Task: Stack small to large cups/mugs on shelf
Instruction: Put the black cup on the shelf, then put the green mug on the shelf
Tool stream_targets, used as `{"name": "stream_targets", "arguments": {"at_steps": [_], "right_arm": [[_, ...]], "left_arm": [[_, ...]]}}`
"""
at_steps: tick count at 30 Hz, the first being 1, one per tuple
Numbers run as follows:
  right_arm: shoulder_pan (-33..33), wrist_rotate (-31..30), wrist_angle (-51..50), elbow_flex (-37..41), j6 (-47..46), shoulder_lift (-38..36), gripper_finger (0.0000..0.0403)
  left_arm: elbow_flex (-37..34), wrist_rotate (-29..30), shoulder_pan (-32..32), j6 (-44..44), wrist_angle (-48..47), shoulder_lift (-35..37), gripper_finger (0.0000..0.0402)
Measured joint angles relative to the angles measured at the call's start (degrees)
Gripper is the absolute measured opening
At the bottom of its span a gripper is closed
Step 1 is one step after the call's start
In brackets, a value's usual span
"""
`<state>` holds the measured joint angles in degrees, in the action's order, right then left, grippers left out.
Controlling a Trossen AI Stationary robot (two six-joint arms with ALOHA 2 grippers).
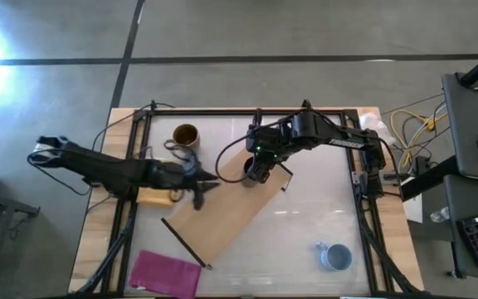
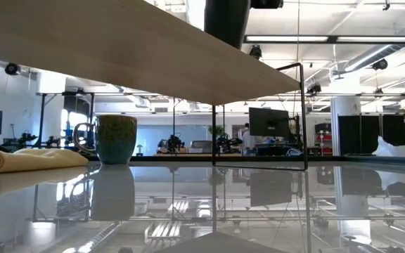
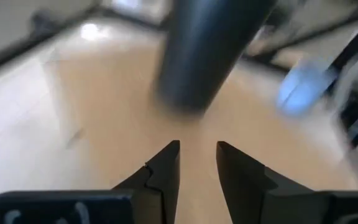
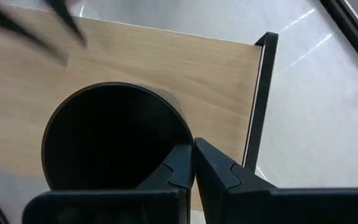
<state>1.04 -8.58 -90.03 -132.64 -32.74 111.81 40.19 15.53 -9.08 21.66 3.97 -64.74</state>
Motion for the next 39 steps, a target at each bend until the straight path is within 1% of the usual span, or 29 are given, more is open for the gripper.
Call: {"name": "stream_targets", "arguments": {"at_steps": [4,6,8,13,22,26,31,35,39], "right_arm": [[0.04,0.33,0.16,0.54,0.41,0.00,0.0009],[0.04,1.06,0.16,0.60,0.45,0.00,0.0009],[0.04,1.10,0.15,0.64,0.74,0.00,0.0009],[0.04,1.30,0.10,0.70,1.33,0.00,0.0009],[0.04,1.04,0.03,0.55,2.83,0.00,0.0009],[0.04,0.96,0.29,0.11,3.05,0.00,0.0009],[0.01,1.08,0.79,0.11,3.83,-0.46,0.0016],[-0.42,1.41,0.08,0.02,3.65,-1.56,0.0041],[-0.76,1.25,0.46,0.00,3.59,-2.23,0.0075]], "left_arm": [[2.11,-0.18,0.81,0.08,5.07,-6.19,0.0090],[2.41,-0.20,0.90,-0.12,7.66,-7.92,0.0090],[3.18,-0.47,0.90,-1.35,12.49,-8.99,0.0090],[3.66,-0.65,1.60,-1.16,13.32,-12.35,0.0090],[6.80,-2.21,2.59,-1.02,13.84,-16.75,0.0090],[7.03,-2.20,3.03,-1.01,13.91,-17.50,0.0090],[5.82,-1.33,3.23,-0.98,12.44,-15.66,0.0090],[5.32,0.43,3.42,-1.04,8.98,-12.80,0.0090],[4.65,1.33,3.52,-1.03,6.82,-12.36,0.0090]]}}
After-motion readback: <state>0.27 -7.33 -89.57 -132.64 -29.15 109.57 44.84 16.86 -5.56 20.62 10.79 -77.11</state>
